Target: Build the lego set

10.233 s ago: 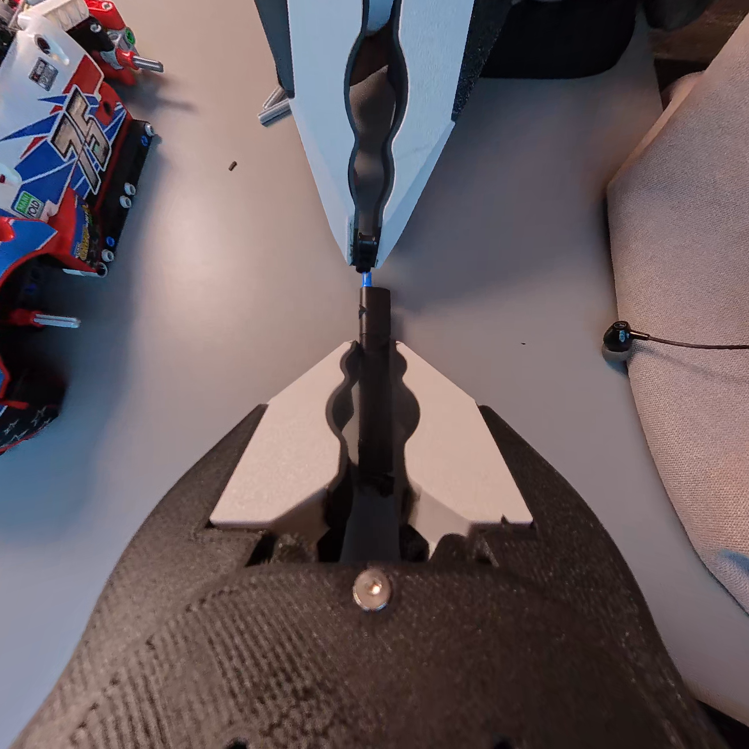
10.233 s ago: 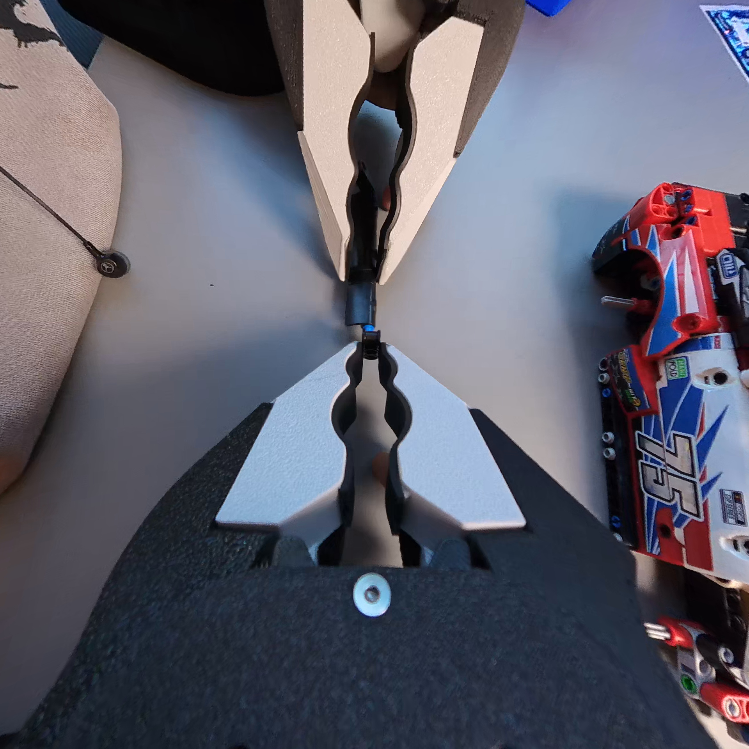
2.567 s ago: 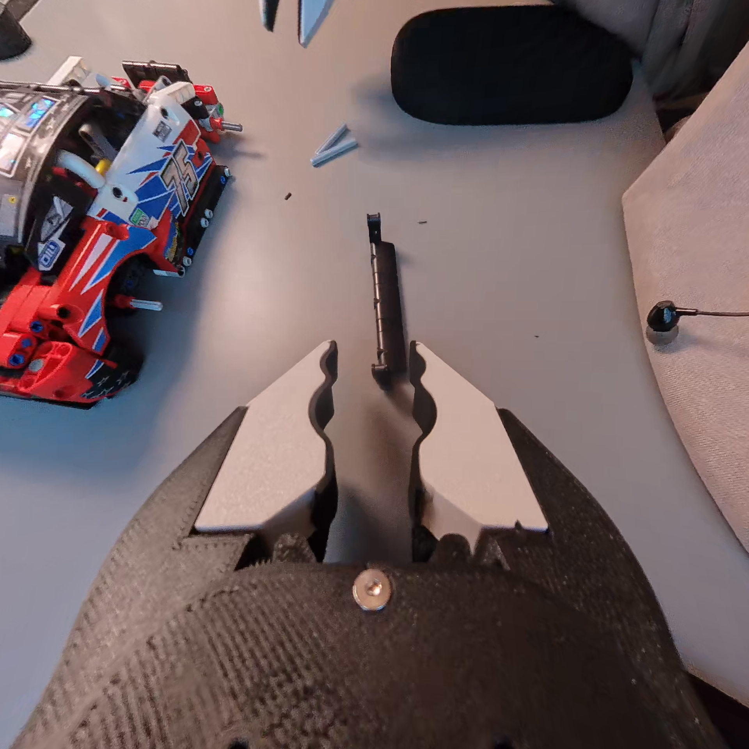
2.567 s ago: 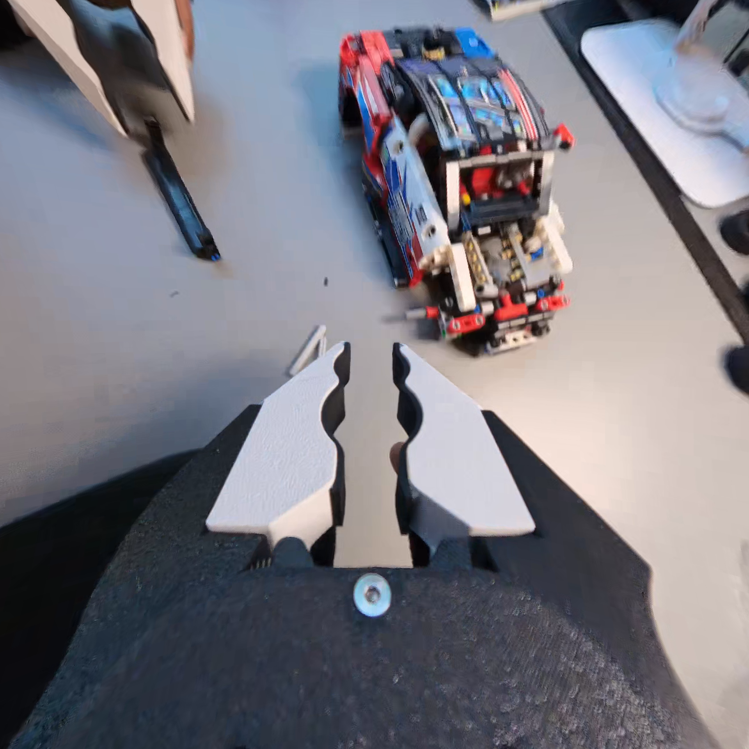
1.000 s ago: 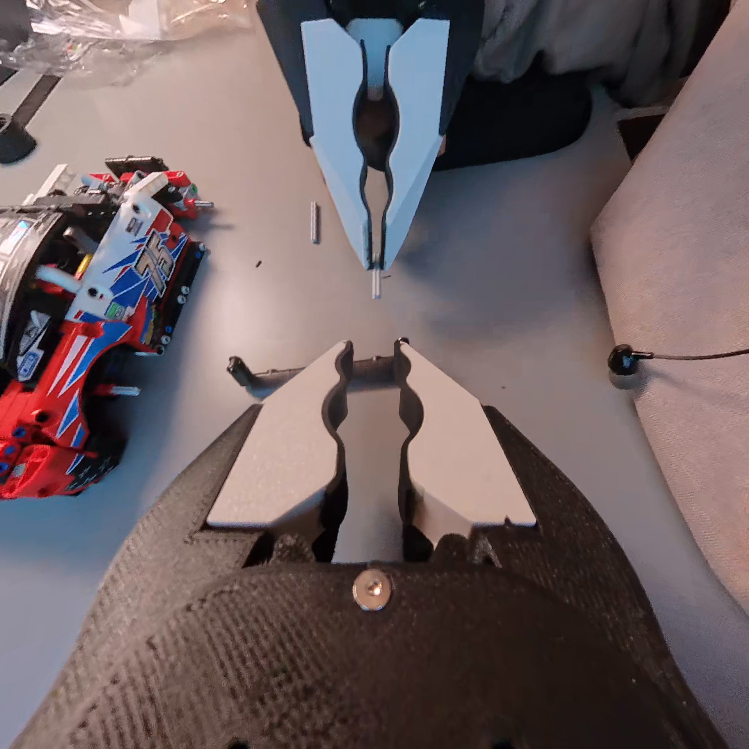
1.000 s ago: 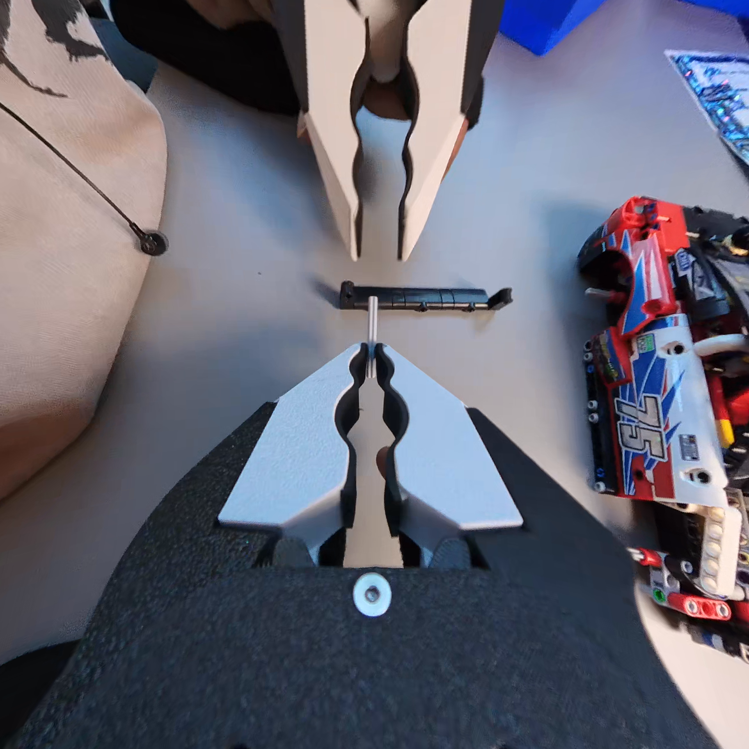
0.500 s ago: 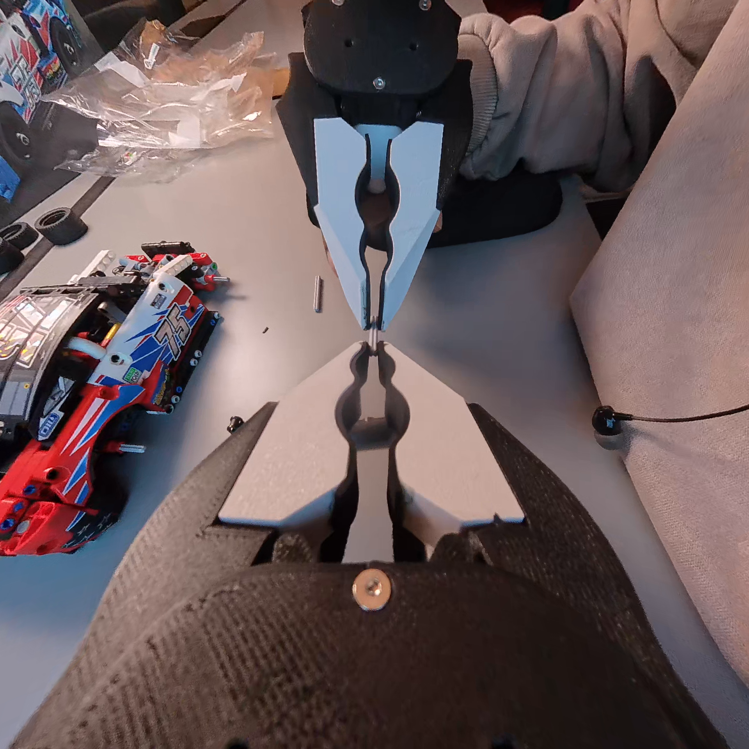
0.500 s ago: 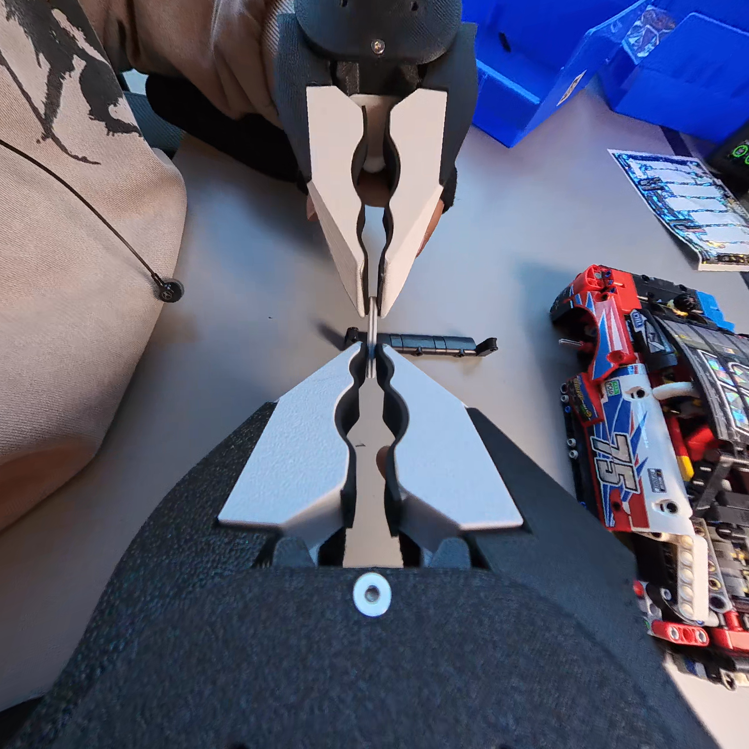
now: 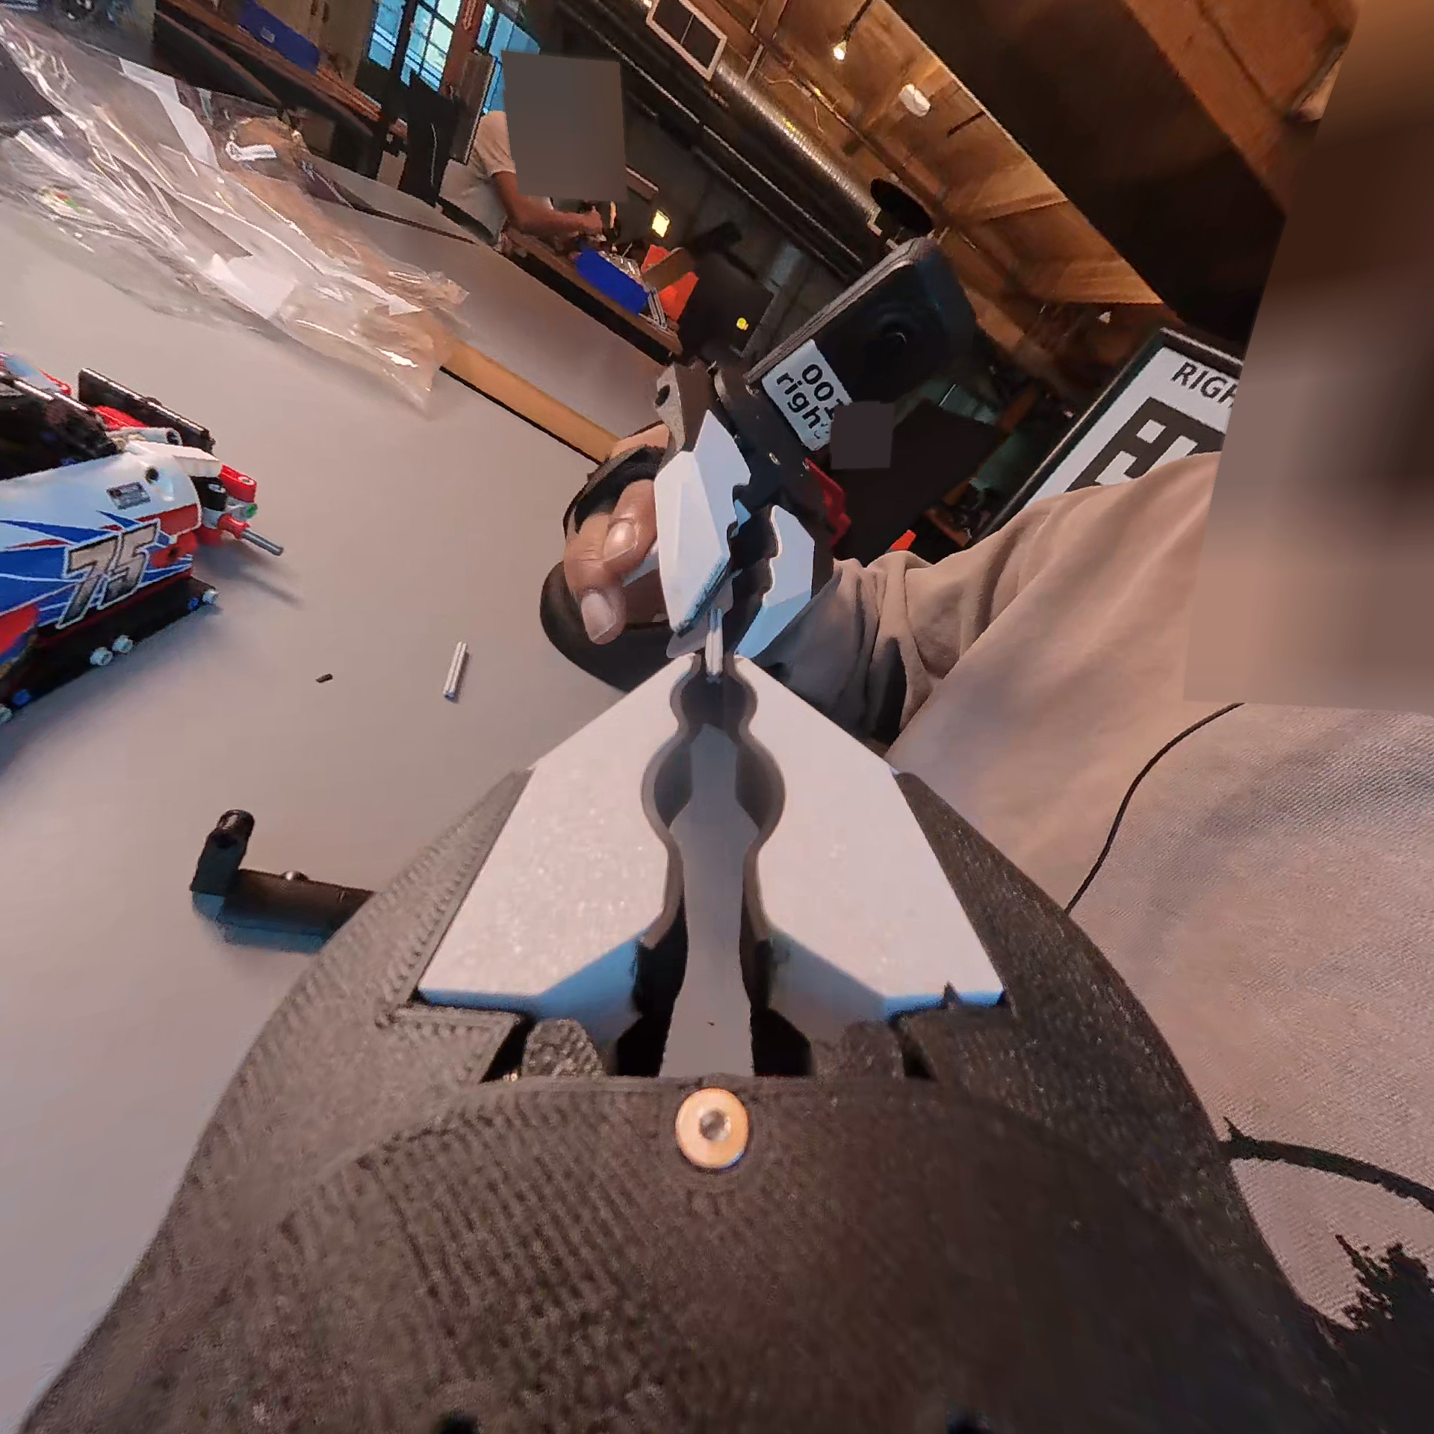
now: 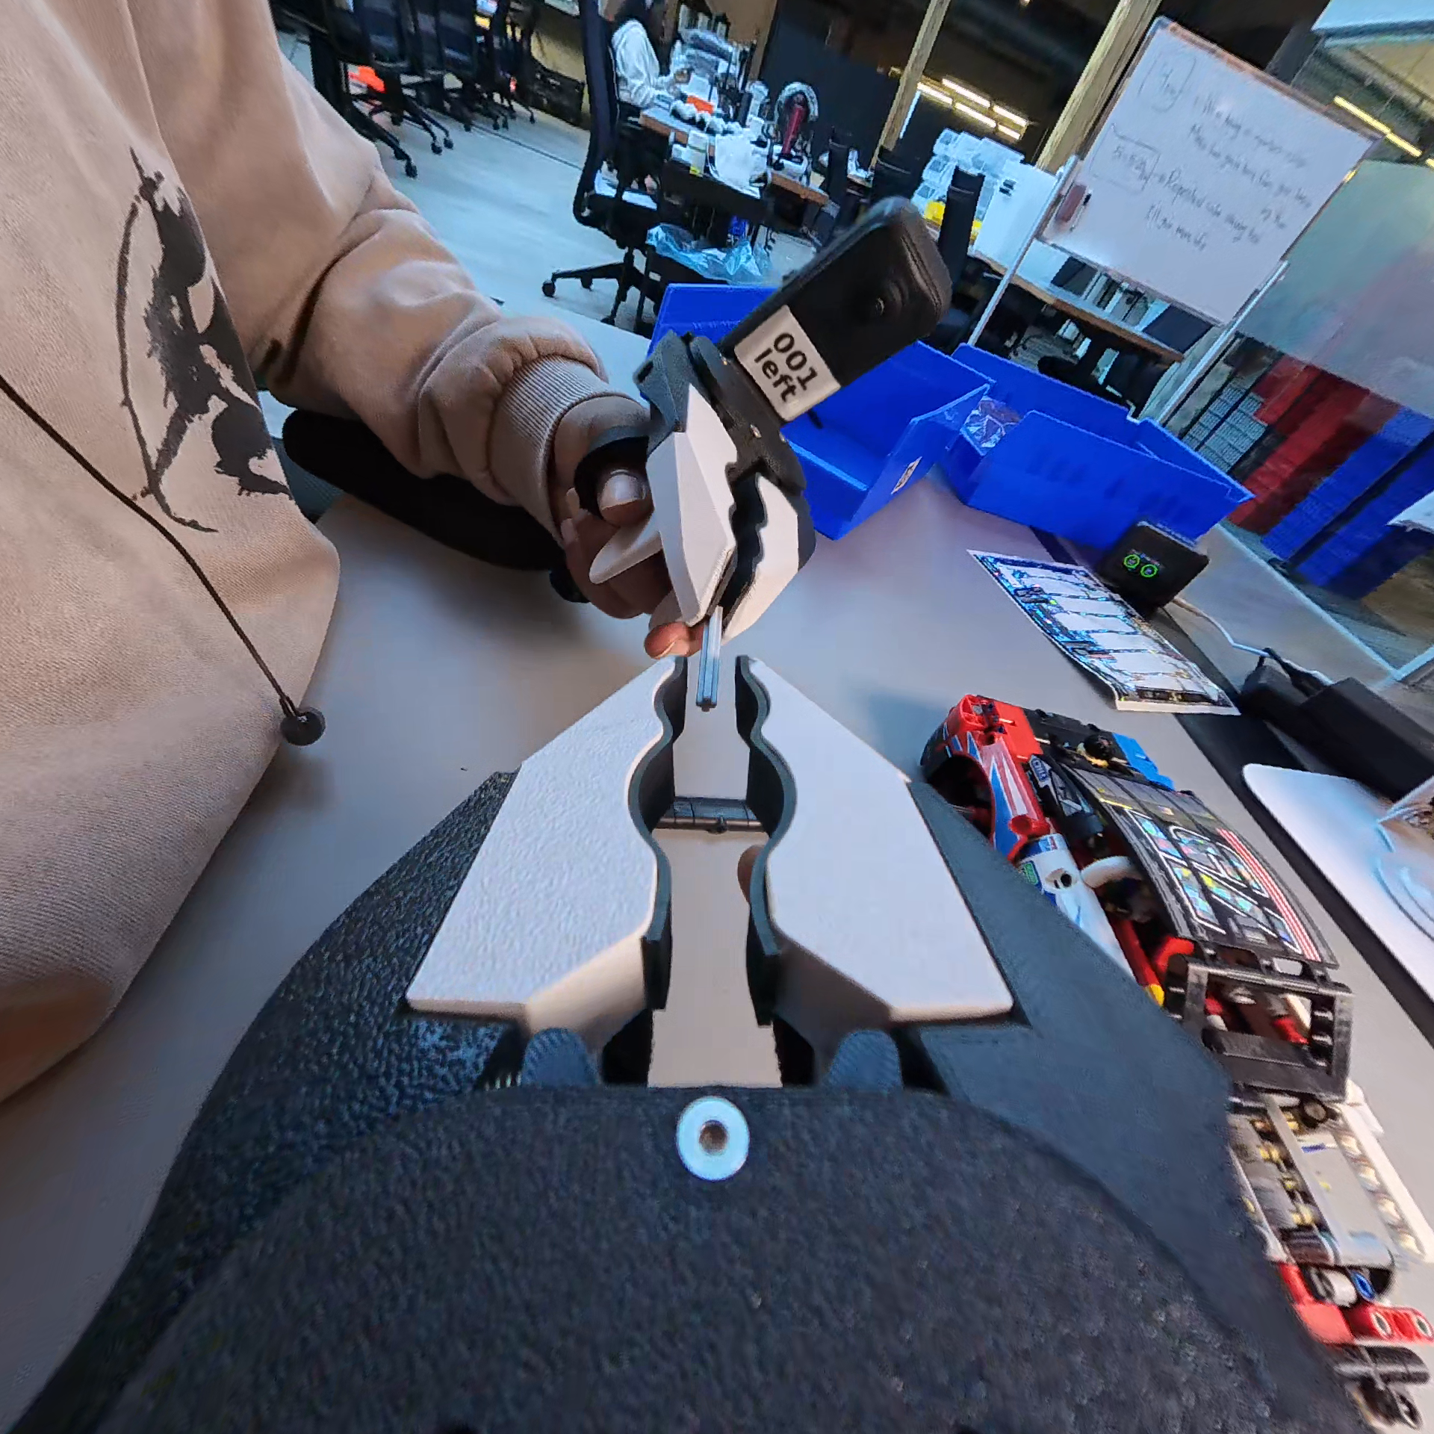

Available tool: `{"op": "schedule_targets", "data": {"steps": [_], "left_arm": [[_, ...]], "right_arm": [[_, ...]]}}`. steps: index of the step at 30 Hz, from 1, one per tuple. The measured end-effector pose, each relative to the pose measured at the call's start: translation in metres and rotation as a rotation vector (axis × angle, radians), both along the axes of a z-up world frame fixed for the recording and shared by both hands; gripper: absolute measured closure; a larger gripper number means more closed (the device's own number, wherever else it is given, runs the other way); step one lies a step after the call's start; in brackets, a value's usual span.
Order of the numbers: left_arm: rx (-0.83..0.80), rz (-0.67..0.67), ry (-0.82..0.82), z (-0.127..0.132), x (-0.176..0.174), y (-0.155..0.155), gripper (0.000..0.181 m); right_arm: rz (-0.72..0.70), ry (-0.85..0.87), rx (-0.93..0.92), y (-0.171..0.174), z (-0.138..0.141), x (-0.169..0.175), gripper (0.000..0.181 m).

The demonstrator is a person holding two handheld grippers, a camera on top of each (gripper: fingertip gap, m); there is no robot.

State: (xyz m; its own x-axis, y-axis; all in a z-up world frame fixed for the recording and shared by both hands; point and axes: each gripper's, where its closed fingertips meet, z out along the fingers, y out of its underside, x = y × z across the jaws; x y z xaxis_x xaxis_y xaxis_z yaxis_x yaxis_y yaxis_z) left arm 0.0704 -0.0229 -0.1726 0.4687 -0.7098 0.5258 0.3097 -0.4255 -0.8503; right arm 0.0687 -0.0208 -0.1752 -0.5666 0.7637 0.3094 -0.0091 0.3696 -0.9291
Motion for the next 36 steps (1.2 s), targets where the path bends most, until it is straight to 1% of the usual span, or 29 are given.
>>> {"op": "schedule_targets", "data": {"steps": [6, 10, 11, 12, 14, 16, 18, 21, 23, 27, 29, 30, 33, 36], "left_arm": [[-0.021, -0.023, -0.025, -0.001, 0.004, -0.001, 0.18], [-0.029, -0.021, -0.011, -0.004, 0.004, 0.0, 0.18], [-0.021, -0.016, 0.016, -0.005, 0.002, 0.0, 0.174], [-0.011, -0.012, 0.072, -0.009, 0.0, 0.0, 0.167], [0.009, -0.015, 0.261, -0.027, -0.003, -0.003, 0.158], [0.02, -0.04, 0.465, -0.05, -0.004, -0.01, 0.157], [0.026, -0.034, 0.65, -0.072, -0.007, -0.013, 0.158], [0.021, -0.056, 0.796, -0.094, -0.004, -0.016, 0.161], [0.033, -0.057, 0.861, -0.102, -0.002, -0.015, 0.163], [0.053, -0.024, 0.914, -0.107, 0.001, -0.006, 0.169], [0.077, -0.012, 0.942, -0.107, -0.001, -0.003, 0.173], [0.086, -0.002, 0.931, -0.104, -0.002, -0.001, 0.176], [0.15, 0.024, 0.771, -0.078, 0.001, 0.0, 0.176], [0.221, 0.082, 0.675, -0.053, -0.004, 0.002, 0.176]], "right_arm": [[0.02, 0.006, 0.0, -0.003, 0.0, 0.002, 0.179], [0.021, -0.025, -0.022, -0.002, -0.002, 0.001, 0.179], [0.018, -0.044, -0.042, -0.001, -0.003, 0.001, 0.179], [0.014, -0.077, -0.062, 0.001, -0.006, 0.0, 0.179], [0.008, -0.171, -0.084, 0.005, -0.018, -0.001, 0.179], [0.018, -0.246, -0.103, 0.007, -0.031, 0.001, 0.179], [0.031, -0.316, -0.12, 0.007, -0.042, 0.003, 0.179], [0.045, -0.366, -0.119, 0.005, -0.051, 0.004, 0.179], [0.044, -0.374, -0.119, 0.005, -0.052, 0.005, 0.179], [0.032, -0.374, -0.117, 0.006, -0.052, 0.004, 0.179], [0.032, -0.37, -0.123, 0.006, -0.051, 0.004, 0.179], [0.03, -0.365, -0.126, 0.007, -0.049, 0.004, 0.179], [0.035, -0.361, -0.142, 0.005, -0.046, 0.005, 0.179], [0.044, -0.357, -0.169, 0.001, -0.041, 0.005, 0.179]]}}
